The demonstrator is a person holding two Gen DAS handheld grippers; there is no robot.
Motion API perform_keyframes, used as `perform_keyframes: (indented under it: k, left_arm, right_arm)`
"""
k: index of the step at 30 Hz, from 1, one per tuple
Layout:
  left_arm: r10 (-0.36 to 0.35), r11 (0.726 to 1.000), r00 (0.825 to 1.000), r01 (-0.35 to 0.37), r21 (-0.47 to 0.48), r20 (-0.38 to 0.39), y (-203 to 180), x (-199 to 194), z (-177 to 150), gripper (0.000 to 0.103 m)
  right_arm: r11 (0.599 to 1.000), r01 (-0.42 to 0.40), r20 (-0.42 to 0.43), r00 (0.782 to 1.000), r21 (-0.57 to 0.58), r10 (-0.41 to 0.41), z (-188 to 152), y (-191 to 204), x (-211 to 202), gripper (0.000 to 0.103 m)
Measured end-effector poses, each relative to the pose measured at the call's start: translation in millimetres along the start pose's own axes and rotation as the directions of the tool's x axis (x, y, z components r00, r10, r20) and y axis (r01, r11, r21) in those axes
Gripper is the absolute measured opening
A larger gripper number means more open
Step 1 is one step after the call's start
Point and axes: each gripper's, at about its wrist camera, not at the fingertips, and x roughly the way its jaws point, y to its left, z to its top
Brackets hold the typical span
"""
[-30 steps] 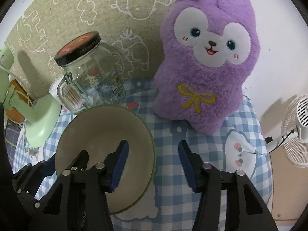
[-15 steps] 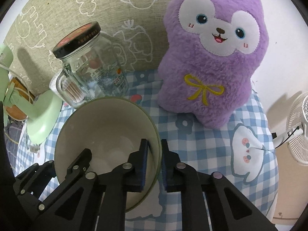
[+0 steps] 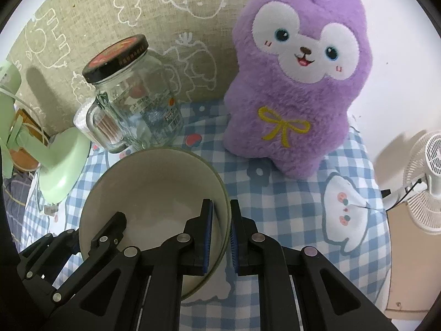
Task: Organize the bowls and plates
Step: 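Lift the small patterned bowl and carry it back toward the plate stack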
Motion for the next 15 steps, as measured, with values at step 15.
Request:
perform_keyframes:
  k: [15]
  left_arm:
    - [-0.007,1.0,1.0,0.007,0.011,0.005,1,-35,-14,0.014]
  right_arm:
    - [1.0,0.013,0.01,1.0,0.006,-0.013,-16,0,-34,0.015]
